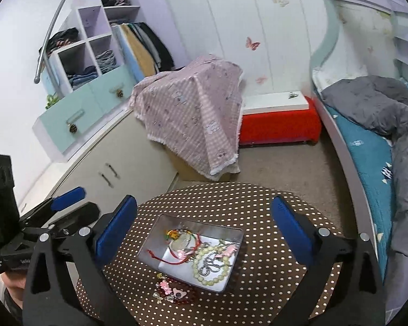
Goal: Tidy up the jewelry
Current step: 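Withdraw both tools from the box toward the remaining jewelry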
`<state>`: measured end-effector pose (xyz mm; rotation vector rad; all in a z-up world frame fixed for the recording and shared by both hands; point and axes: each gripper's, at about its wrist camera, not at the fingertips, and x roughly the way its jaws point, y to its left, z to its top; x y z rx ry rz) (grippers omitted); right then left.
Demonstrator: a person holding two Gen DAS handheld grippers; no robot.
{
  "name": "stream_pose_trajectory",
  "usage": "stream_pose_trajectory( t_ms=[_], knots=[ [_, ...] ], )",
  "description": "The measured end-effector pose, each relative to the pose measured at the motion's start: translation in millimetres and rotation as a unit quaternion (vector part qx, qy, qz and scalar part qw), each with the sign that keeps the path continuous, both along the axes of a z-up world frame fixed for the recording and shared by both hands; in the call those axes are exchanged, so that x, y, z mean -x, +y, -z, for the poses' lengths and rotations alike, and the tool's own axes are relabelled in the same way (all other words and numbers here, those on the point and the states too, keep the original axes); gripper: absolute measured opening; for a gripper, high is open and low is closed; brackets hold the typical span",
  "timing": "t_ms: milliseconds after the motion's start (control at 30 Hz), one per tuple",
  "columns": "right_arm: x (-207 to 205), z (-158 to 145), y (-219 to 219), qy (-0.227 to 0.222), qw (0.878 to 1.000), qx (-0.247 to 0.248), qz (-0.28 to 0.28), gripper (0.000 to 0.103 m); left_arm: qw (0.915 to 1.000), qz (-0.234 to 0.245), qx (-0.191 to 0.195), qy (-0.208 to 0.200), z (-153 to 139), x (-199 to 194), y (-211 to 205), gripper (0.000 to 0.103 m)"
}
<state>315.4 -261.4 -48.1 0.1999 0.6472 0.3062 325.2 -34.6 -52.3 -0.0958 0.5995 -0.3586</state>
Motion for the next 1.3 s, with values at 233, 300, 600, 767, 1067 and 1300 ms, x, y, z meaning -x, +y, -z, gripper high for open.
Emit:
stream_pose_trajectory(
  t_ms=[233,300,600,767,1067,1300],
  knots=[
    [22,-16,-5,-0.030,0.999,0.005,0.018,0.095,0.9985,-0.027,-0.013,-0.045,-17,29,8,0.095],
    [27,-21,-8,-0.038,0.999,0.008,0.021,0.095,0.9977,-0.030,-0.019,-0.058,-24,38,9,0.095],
    [60,-34,-6,-0.065,0.997,0.026,0.029,0.095,0.9926,-0.048,-0.043,-0.103,-43,75,12,0.096],
    [79,-24,-8,-0.063,0.997,0.034,0.029,0.095,0.9910,-0.059,-0.059,-0.104,-36,88,17,0.097],
    [107,14,-13,-0.030,0.998,0.035,0.031,0.095,0.9954,-0.055,-0.061,-0.049,16,104,21,0.097],
    [112,46,-8,0.007,0.999,0.035,0.029,0.095,0.9968,-0.041,-0.067,-0.011,58,110,8,0.097]
  ],
)
